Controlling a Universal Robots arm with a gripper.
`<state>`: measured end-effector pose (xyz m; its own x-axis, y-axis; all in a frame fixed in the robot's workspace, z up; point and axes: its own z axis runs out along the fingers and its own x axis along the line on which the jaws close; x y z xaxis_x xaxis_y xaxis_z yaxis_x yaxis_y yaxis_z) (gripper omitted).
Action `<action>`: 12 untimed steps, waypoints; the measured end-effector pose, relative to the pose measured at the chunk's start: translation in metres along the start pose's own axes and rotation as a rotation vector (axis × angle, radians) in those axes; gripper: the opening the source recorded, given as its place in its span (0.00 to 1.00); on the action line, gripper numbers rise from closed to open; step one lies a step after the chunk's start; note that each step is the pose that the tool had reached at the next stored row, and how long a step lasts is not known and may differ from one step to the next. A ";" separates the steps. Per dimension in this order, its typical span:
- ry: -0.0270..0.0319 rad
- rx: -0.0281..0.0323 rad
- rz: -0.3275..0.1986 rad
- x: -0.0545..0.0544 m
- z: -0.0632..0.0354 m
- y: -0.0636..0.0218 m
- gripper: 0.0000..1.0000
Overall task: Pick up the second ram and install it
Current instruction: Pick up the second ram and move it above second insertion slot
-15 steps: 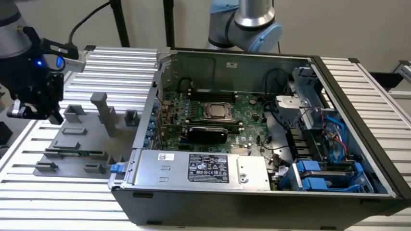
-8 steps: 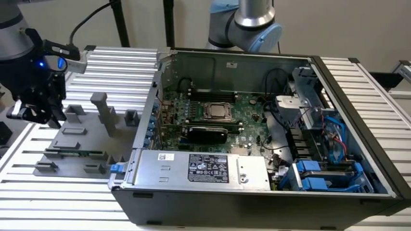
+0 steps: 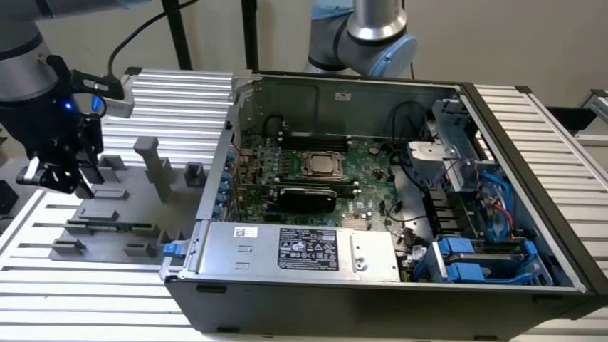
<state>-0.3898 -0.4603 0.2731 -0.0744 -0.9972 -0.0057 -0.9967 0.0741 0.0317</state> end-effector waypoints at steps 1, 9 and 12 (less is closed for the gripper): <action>-0.0001 0.0001 -0.001 0.001 0.0019 -0.0006 1.00; 0.0005 -0.0001 -0.017 0.005 0.0160 -0.0134 1.00; 0.0008 -0.0002 -0.025 0.006 0.0214 -0.0161 1.00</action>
<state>-0.3749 -0.4674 0.2512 -0.0496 -0.9988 -0.0057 -0.9983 0.0494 0.0318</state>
